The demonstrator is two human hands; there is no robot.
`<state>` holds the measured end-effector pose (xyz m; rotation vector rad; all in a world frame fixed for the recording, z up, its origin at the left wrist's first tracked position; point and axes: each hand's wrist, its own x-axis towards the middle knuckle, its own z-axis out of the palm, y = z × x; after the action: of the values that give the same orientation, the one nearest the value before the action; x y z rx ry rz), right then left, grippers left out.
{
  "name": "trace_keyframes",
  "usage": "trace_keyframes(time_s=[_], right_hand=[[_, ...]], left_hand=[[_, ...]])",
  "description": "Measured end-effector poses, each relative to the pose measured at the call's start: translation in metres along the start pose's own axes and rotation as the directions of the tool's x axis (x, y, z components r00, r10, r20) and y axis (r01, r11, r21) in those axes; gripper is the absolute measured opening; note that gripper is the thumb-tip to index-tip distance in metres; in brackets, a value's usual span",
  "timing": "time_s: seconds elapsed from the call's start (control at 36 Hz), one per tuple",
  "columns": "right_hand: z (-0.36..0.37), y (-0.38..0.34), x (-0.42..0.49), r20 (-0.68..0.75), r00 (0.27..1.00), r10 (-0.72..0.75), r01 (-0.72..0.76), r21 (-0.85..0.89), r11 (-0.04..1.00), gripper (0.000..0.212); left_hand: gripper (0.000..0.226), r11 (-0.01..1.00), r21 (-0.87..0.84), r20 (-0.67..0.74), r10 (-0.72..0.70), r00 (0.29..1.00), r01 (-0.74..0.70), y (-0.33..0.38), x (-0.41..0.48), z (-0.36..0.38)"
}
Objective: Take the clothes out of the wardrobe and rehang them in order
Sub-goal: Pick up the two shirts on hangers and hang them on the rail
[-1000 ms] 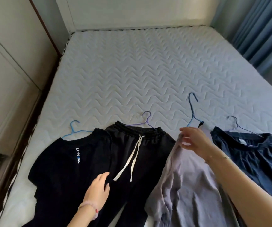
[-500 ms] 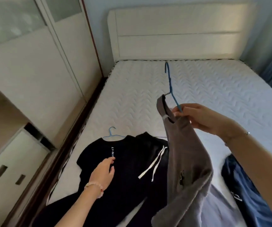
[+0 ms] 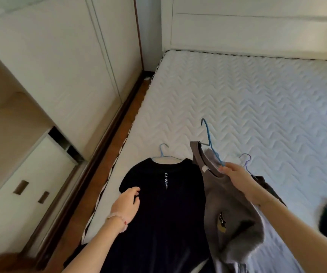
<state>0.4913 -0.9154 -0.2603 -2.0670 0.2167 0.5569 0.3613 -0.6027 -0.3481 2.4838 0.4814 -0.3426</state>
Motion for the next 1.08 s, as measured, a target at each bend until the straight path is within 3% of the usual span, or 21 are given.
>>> trace_keyframes(time_s=[0.22,0.36,0.5,0.78,1.08], right_hand=[[0.069,0.023,0.051,-0.179,0.979,0.096,-0.097,0.005,0.995,0.022],[0.091,0.035,0.071,-0.182,0.975,0.127,-0.133,-0.017,0.991,0.022],[0.110,0.046,0.081,-0.160,0.983,0.085,-0.093,-0.041,0.995,0.022],[0.122,0.061,0.079,-0.175,0.977,0.123,-0.130,-0.031,0.991,0.024],[0.117,0.044,0.071,-0.186,0.968,0.170,-0.163,0.053,0.985,0.023]], left_hand=[[0.037,0.998,-0.016,0.138,-0.051,0.989,0.054,-0.045,0.138,0.005],[0.041,0.998,-0.031,0.170,-0.054,0.984,0.060,-0.051,0.217,0.026],[0.047,0.996,0.068,0.232,-0.078,0.970,0.064,-0.053,0.278,0.058],[0.049,0.976,0.208,0.318,-0.125,0.940,0.059,-0.055,0.330,0.093],[0.027,0.958,-0.243,0.200,-0.105,0.974,0.153,-0.031,0.284,0.078]])
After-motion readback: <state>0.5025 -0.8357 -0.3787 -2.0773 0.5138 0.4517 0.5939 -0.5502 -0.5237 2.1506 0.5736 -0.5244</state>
